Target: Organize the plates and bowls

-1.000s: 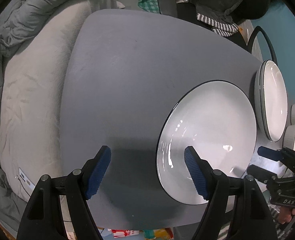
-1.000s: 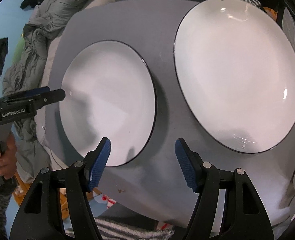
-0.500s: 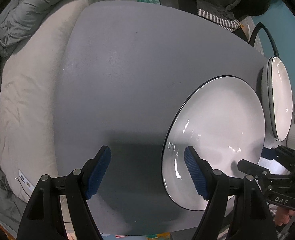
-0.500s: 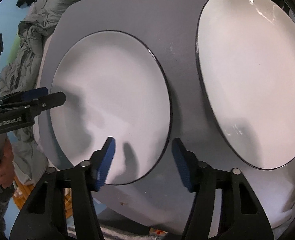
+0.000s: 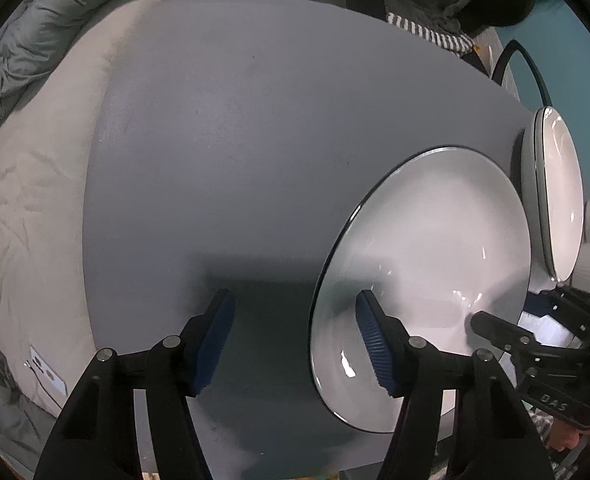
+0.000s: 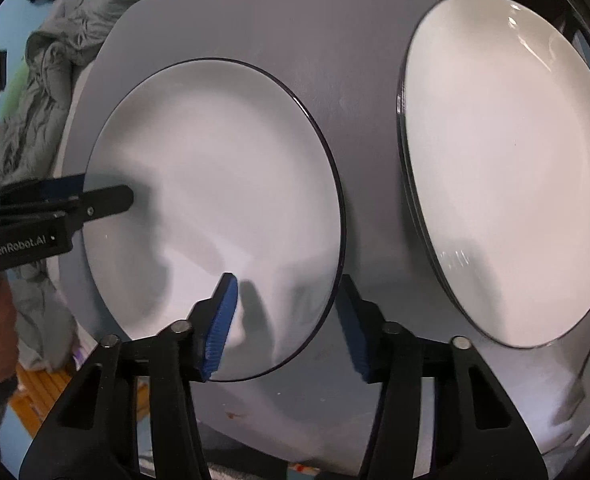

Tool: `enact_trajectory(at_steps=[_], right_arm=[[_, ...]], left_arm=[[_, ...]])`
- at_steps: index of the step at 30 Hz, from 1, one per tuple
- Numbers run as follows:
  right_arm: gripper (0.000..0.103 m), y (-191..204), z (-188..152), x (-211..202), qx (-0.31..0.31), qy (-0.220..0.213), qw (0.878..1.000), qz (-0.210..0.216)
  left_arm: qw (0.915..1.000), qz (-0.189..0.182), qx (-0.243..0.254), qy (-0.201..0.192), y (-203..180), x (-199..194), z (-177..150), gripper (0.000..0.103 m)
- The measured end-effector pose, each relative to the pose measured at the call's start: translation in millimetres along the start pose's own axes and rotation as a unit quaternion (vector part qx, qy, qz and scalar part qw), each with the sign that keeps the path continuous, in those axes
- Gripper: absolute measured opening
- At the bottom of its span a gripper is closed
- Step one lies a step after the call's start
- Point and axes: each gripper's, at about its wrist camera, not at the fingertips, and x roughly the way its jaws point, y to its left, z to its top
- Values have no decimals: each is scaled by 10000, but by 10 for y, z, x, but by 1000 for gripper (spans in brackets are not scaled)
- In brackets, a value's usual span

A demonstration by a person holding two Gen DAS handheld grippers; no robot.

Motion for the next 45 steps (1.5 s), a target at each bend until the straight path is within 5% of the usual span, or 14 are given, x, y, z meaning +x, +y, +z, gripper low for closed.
enact_trajectory(at_steps=[5, 16, 45], right_arm=[[36, 20, 29, 7, -45, 44, 9999, -150], [24, -45, 4, -43, 277, 53, 9994, -188], [13, -51, -28, -257, 481, 217, 9986, 104]], left_arm=[[9998, -181, -21, -8, 43, -50, -32, 43], [9994, -187, 307, -4, -92, -72, -42, 20], [9994, 154, 299, 25, -295, -197, -24, 20]])
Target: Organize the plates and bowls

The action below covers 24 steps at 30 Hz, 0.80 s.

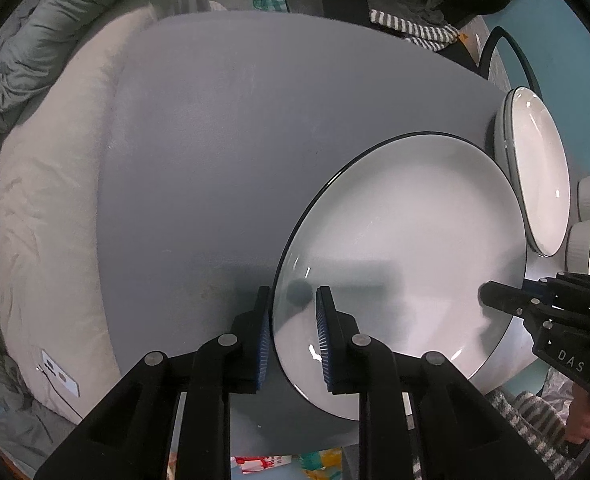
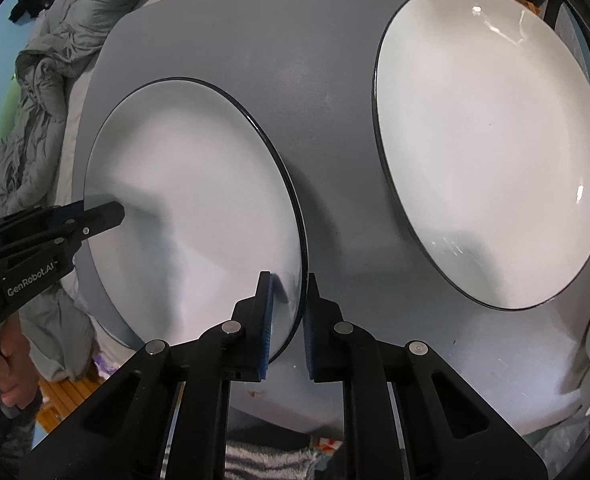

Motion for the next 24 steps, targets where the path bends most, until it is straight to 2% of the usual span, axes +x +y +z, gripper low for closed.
enact_trajectory(at_steps=[5, 6, 7, 8, 9, 10, 11, 12, 13, 14, 15, 16, 17, 18, 21, 24], right_arm=[[10, 47, 8, -139, -44, -68, 9999, -64], [10, 47, 8, -139, -44, -68, 9999, -64], [7, 55, 4, -154, -54, -65, 9999, -81], [8, 61, 2, -167, -71, -69, 9999, 17], [8, 74, 0, -184, -86, -95, 9997, 208], [6, 112, 3, -203, -128, -108, 9997, 186], [6, 143, 8, -196, -122, -57, 9999, -67], [6, 172, 20, -173, -45, 24, 9992, -388], [7, 165, 41, -144, 60, 46, 9986, -520], [7, 127, 67, -102, 175, 35, 9982, -575], [8, 72, 88, -58, 312, 80, 9978, -577], [9, -7, 104, -2, 489, 129, 9975, -496], [9, -61, 105, 30, 551, 109, 9977, -391], [8, -93, 95, 50, 572, 106, 9979, -301], [7, -173, 70, 99, 441, 108, 9986, -256], [7, -227, 62, 125, 401, 105, 9989, -196]], left_arm=[[9996, 168, 130, -174, -131, -142, 4, 20], [9996, 97, 169, -201, -165, -166, 10, 13], [9982, -560, 154, -178, -227, -214, 19, 8], [9952, -936, 171, -238, -328, -274, 27, 10], [9965, -652, 402, -339, -452, -321, 16, 10], [9962, 65, 737, -452, -609, -351, 20, 10], [9909, 761, 943, -580, -754, -354, 49, 10], [9919, 673, 913, -570, -774, -345, 74, 10], [9932, 501, 866, -603, -759, -342, 97, 14], [9893, 831, 771, -919, -689, -354, 128, 13], [9854, 1191, 672, -1014, -605, -334, 149, 15], [9896, 1137, 466, -752, -458, -244, 195, 15], [9960, 722, 236, -467, -317, -175, 211, 15], [9980, 464, 85, -412, -218, -158, 208, 15], [9966, 700, 69, -433, -38, -140, 184, 15], [9983, 468, 104, -335, 6, -85, 136, 15]])
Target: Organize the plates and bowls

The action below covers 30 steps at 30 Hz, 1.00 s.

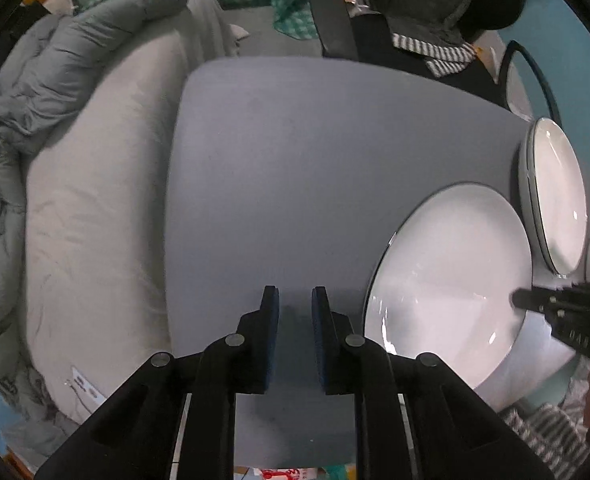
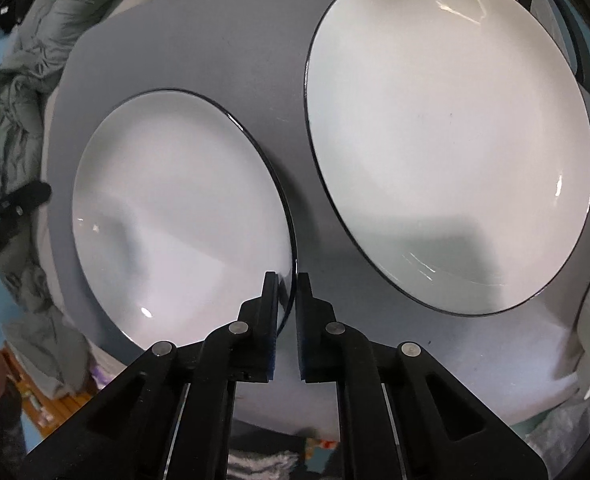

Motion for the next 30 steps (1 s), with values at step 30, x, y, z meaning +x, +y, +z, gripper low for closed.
enact_trajectory(at_steps=[30], right_arm=[[30, 6, -39, -7, -123, -130, 9995, 256]], left_arm=[[9943, -842, -568, 327, 353, 300, -159, 54]])
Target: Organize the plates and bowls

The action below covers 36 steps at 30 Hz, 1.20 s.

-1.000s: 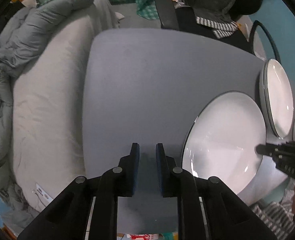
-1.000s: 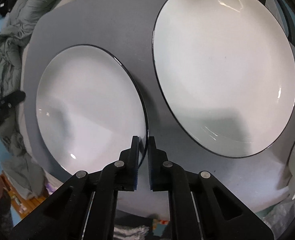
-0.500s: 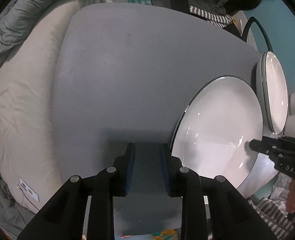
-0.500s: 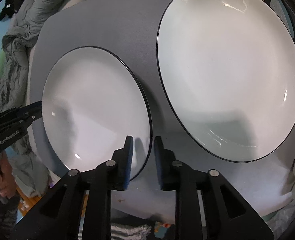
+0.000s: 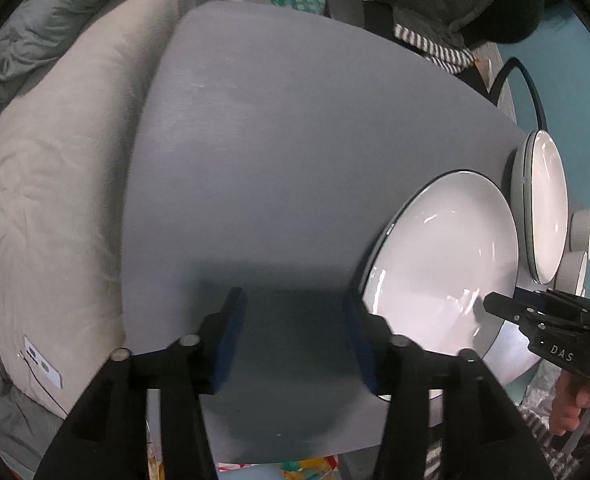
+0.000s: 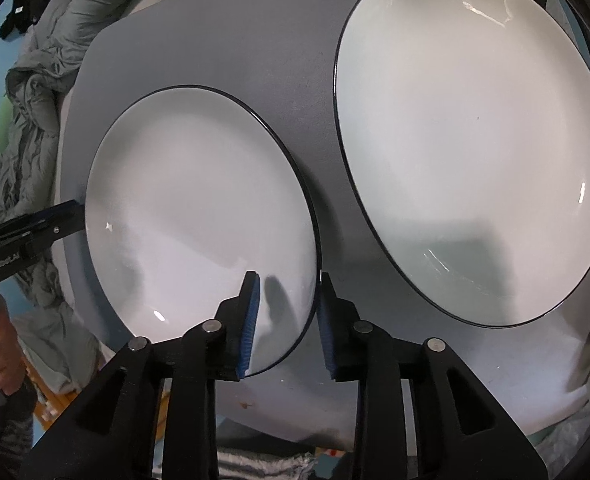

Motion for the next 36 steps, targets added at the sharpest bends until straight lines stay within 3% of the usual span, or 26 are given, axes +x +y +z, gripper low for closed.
enact_trajectory(at_steps=[4, 7, 8, 24, 26, 29, 36], right_arm=[[33, 16, -10, -4, -23, -39, 10000, 7], [33, 17, -12, 6, -19, -22, 10000, 10], [34, 13, -13, 7, -12, -11, 10000, 8], [37, 39, -13, -2, -126, -46, 9999, -101], [37, 42, -9, 5, -127, -50, 9998, -119], [37, 48, -2, 19, -148, -44, 9998, -155], [37, 82, -2, 23, -248, -97, 9994, -212]], left_arm=[[9996, -225, -163, 62, 97, -7, -53, 56], [9988, -414, -255, -53, 144, -70, -87, 74], [9983, -481, -283, -150, 150, -112, -105, 75], [9993, -322, 181, 33, -60, 119, -94, 75], [9994, -292, 178, 31, -71, 140, -68, 70], [9994, -292, 167, 96, -84, 186, -30, 53], [9993, -238, 283, 82, -151, 223, -53, 46]])
